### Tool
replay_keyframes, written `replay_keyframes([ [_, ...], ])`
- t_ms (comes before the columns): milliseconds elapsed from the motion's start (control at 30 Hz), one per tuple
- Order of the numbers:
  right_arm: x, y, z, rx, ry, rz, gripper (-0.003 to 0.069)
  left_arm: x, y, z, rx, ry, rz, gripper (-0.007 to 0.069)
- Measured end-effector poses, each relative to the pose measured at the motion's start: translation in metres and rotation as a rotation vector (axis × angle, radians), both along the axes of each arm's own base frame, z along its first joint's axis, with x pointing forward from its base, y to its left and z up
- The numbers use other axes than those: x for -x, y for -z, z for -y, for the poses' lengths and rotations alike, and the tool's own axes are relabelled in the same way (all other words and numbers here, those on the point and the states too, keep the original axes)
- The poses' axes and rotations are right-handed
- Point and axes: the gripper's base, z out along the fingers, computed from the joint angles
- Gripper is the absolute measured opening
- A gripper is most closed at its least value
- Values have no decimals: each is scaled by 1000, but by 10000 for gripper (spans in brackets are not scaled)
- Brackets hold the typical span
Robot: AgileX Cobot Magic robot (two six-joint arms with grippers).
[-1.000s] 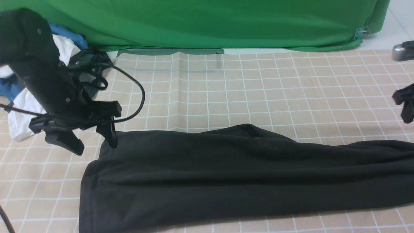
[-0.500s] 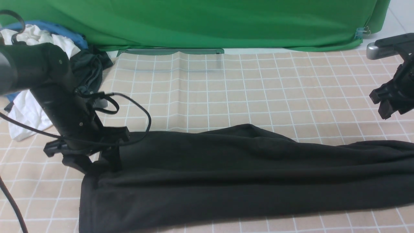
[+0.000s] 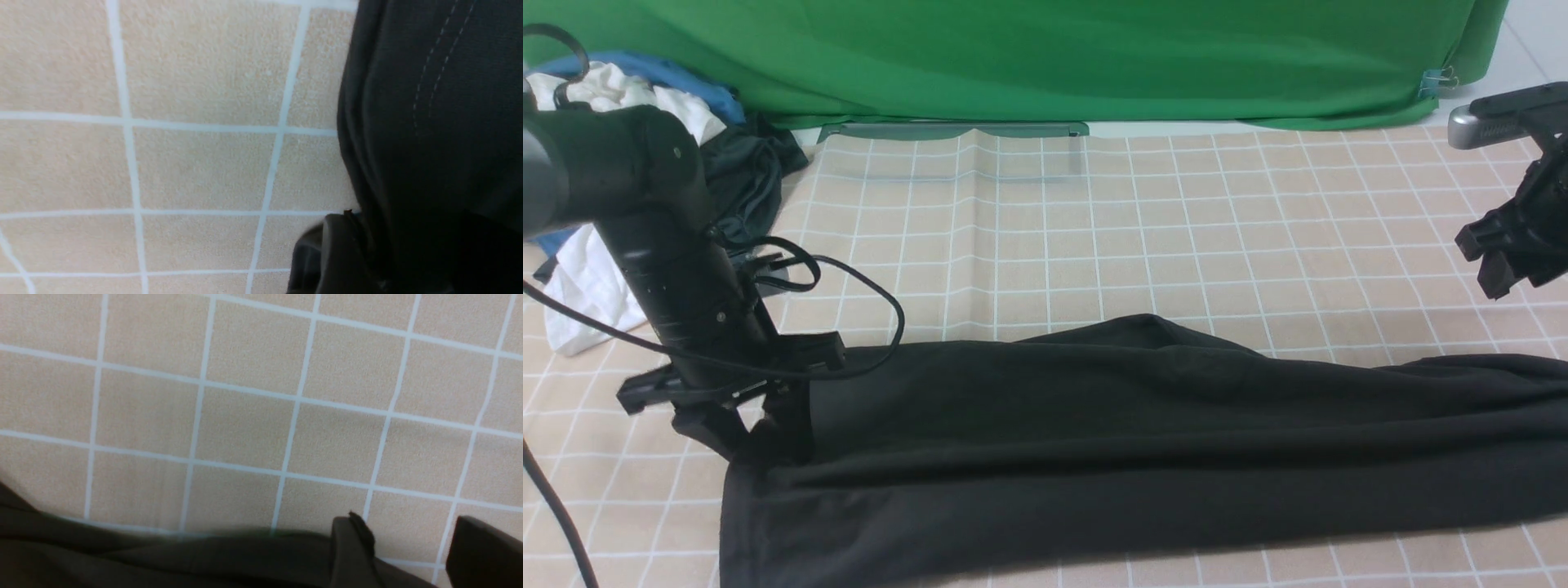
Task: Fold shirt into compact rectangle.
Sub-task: 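Fold the black garment in half by bringing its near edge over to the far edge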
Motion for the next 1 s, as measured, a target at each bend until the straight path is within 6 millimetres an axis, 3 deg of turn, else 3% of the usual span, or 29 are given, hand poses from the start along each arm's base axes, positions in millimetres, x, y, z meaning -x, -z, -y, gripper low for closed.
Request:
replay_keyframes([
  [133, 0, 0, 0, 0, 0, 3, 347, -22, -20, -3, -34, -14, 151, 405],
  [233, 0, 0, 0, -2, 1, 4, 347, -36, -25, -3, -35, -27, 269, 444],
  [533, -1, 0, -1, -15, 6, 8, 347, -45, 17, -2, -42, -26, 165, 451],
  [667, -1, 0, -2, -22, 8, 12, 347, -45, 23, -2, -42, -25, 146, 342],
  [800, -1, 0, -2, -23, 9, 15, 346, -46, 23, -2, -37, -13, 163, 114],
  [867, -1, 0, -2, -23, 9, 15, 347, -47, 22, -2, -36, -10, 175, 57],
  [1000, -1, 0, -2, -23, 9, 15, 347, -51, 15, -2, -36, -12, 239, 36],
])
